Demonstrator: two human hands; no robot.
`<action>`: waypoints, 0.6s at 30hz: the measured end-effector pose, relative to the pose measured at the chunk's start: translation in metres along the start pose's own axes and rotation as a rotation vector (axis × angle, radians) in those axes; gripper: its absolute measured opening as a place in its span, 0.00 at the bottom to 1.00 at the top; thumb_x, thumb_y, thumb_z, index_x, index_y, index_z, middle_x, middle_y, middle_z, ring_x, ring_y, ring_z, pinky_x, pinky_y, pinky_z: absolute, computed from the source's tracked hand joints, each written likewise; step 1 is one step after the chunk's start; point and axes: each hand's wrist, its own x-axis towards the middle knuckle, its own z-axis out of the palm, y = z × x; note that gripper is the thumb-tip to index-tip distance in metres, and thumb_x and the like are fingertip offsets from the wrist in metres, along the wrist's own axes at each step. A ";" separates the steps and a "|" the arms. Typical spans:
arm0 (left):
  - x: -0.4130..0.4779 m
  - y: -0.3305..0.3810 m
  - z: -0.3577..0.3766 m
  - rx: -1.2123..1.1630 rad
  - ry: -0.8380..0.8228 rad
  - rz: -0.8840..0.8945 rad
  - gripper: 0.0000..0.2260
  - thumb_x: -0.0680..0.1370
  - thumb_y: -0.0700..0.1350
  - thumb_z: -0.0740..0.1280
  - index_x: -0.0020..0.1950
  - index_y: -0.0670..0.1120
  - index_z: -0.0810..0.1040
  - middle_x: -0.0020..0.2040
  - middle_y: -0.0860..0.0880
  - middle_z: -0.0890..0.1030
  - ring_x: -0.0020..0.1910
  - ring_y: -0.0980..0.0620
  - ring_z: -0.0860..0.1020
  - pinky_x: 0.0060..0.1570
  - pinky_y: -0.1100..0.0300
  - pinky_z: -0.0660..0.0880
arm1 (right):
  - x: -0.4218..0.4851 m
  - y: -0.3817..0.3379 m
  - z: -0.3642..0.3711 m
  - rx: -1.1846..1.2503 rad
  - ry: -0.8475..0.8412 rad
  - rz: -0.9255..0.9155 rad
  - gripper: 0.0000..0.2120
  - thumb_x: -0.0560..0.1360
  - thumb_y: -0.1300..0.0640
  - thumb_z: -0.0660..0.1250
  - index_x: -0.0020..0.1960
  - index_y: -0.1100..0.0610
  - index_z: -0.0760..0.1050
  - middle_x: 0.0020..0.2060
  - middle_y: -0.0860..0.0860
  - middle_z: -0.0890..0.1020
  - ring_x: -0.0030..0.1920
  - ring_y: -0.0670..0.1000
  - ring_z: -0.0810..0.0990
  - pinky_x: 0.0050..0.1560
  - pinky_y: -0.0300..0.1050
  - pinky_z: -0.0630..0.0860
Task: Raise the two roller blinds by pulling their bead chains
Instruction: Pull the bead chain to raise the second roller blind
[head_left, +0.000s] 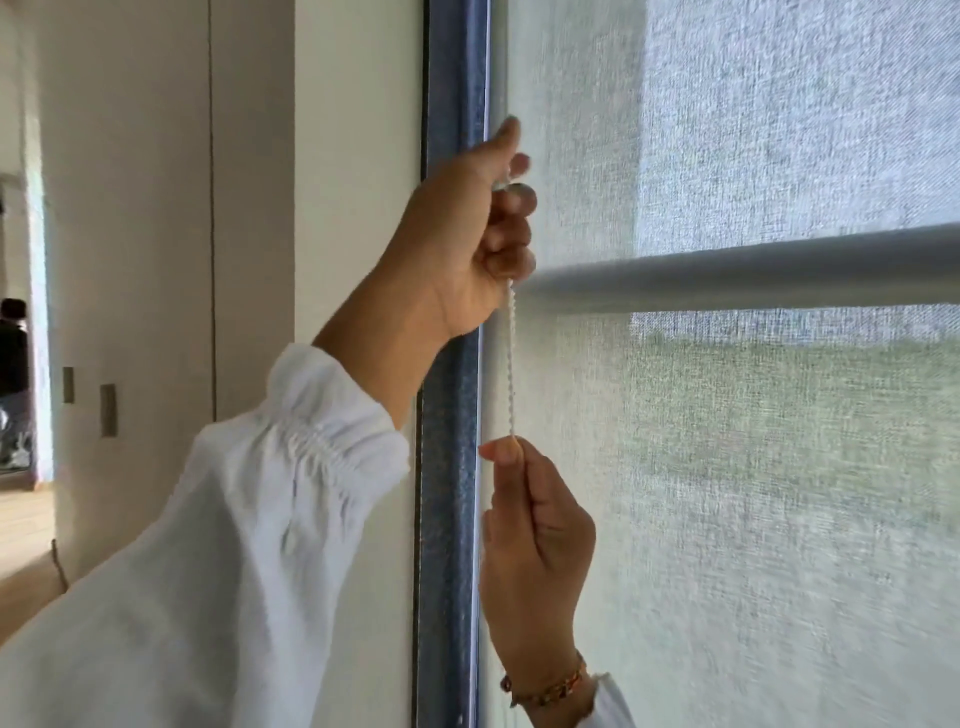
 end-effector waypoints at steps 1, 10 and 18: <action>0.003 -0.003 0.003 -0.029 0.058 0.008 0.12 0.78 0.51 0.60 0.42 0.45 0.74 0.22 0.55 0.65 0.17 0.60 0.59 0.16 0.68 0.56 | 0.001 0.001 -0.001 -0.006 -0.001 -0.011 0.14 0.75 0.41 0.57 0.40 0.47 0.75 0.22 0.42 0.67 0.24 0.43 0.62 0.28 0.40 0.60; -0.004 -0.025 0.009 -0.101 0.249 0.296 0.18 0.79 0.49 0.59 0.29 0.47 0.67 0.19 0.54 0.61 0.17 0.58 0.55 0.19 0.68 0.51 | 0.047 0.018 -0.013 0.221 0.058 0.196 0.20 0.67 0.31 0.61 0.41 0.47 0.79 0.34 0.45 0.80 0.40 0.47 0.79 0.49 0.50 0.78; -0.051 -0.137 -0.015 0.146 0.230 0.225 0.16 0.72 0.56 0.60 0.24 0.54 0.70 0.19 0.55 0.64 0.19 0.58 0.61 0.23 0.65 0.59 | 0.110 -0.004 -0.008 0.410 0.016 0.216 0.12 0.74 0.48 0.60 0.43 0.55 0.78 0.38 0.52 0.80 0.46 0.51 0.79 0.55 0.49 0.77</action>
